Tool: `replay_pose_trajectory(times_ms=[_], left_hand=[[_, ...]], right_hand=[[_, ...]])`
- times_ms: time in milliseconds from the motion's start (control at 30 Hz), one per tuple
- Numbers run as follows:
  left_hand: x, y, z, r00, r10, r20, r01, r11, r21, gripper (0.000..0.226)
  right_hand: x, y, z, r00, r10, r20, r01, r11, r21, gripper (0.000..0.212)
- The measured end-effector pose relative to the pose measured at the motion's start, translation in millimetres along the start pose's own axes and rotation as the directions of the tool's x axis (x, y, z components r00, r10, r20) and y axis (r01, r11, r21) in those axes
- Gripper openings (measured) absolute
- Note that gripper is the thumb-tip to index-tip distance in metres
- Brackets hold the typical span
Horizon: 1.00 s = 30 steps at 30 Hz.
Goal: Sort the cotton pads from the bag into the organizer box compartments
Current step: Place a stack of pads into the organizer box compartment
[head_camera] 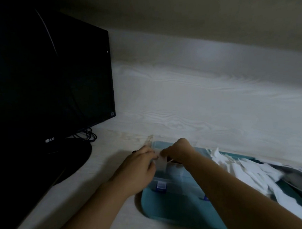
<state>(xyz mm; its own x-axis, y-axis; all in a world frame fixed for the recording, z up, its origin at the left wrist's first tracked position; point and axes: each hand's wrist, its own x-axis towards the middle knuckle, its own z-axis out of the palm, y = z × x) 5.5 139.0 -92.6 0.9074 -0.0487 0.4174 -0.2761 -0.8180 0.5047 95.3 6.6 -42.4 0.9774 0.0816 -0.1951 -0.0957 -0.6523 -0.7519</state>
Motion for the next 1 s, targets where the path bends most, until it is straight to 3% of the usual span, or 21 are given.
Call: replay_pose_trajectory(times_ms=[133,667,1000], left_hand=[[0,1,2,1.000,0.002,0.005,-0.003,0.999,0.032,0.036],[-1,4,1,0.999,0.026,0.035,-0.029,0.994,0.101,0.039],[-1,4,4,0.997,0.046,0.054,-0.052,0.993,0.103,0.038]], right_hand=[[5,7,5,0.998,-0.016,-0.059,0.010,0.995,-0.096,0.026],[2,27,0,0.988,-0.126,-0.092,0.139,0.977,0.159,0.024],[-13,31,-5,0.962,-0.271,-0.031,0.273,0.959,0.082,0.031]])
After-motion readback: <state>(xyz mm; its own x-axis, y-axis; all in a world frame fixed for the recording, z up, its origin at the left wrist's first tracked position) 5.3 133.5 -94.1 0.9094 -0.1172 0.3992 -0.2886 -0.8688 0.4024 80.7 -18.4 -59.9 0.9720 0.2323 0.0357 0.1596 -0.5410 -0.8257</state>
